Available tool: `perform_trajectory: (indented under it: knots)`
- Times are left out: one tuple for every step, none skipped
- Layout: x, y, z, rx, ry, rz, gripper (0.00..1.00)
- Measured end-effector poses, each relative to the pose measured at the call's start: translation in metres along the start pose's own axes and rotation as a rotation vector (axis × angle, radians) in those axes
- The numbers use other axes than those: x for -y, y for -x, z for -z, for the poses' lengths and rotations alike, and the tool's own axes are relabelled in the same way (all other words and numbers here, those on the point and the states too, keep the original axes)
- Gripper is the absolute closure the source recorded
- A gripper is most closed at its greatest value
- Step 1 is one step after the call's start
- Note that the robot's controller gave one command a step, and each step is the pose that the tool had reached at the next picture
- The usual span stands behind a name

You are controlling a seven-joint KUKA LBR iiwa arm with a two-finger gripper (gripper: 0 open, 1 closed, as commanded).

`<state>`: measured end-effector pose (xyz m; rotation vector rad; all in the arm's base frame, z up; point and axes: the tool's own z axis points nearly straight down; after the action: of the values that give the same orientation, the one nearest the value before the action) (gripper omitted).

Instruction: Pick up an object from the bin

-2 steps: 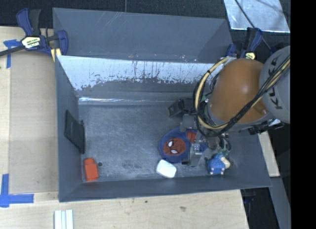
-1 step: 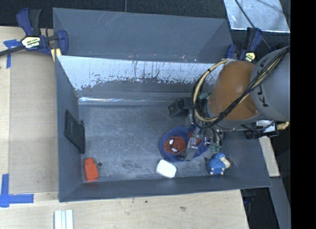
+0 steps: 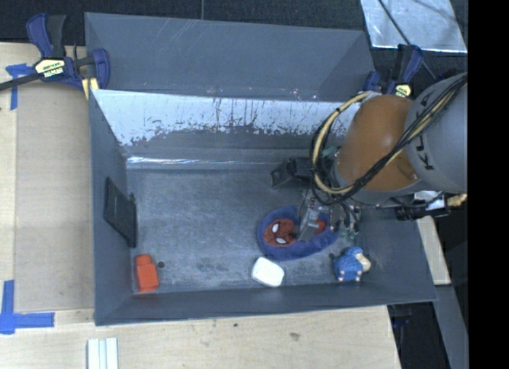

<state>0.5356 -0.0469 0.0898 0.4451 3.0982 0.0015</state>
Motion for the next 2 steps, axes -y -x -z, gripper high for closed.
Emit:
perform_trajectory:
  knots:
    - [0.000,-0.003,-0.003,-0.008,-0.002,0.001,0.00]
    - [0.026,-0.032,-0.014,0.005,0.001,0.021,0.00]
